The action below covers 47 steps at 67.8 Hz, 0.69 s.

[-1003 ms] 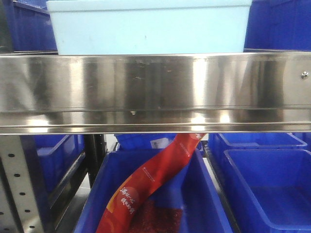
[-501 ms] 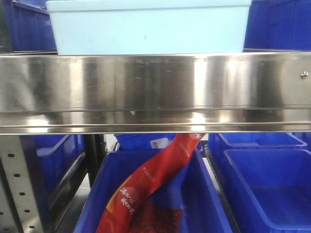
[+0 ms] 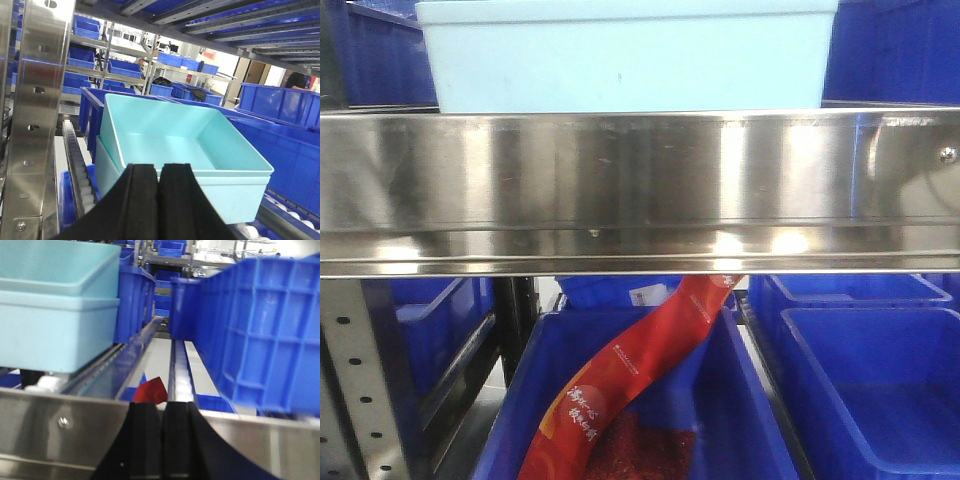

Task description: Move two blue bins to right shelf middle

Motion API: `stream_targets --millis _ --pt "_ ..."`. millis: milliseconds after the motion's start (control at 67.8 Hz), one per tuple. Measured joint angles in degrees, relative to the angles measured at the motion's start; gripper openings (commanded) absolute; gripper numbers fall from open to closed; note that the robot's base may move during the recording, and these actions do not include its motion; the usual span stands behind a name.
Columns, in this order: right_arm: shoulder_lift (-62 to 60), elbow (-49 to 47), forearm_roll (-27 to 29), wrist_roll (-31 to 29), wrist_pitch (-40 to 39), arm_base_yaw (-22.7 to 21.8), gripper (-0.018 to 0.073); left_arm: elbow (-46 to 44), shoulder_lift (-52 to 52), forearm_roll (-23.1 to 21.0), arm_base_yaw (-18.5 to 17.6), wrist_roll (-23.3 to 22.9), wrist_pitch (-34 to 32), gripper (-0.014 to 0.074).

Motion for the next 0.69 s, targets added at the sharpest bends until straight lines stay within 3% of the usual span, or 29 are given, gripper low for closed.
stream_targets --millis 398,693 --pt "-8.6 4.14 -4.34 0.67 0.43 -1.16 -0.0163 0.12 -0.09 0.0 0.0 0.0 -0.1 -0.0111" --pt "-8.7 4.18 -0.14 1.92 2.02 -1.16 -0.0163 0.11 -0.09 0.43 0.0 0.0 -0.1 -0.0111"
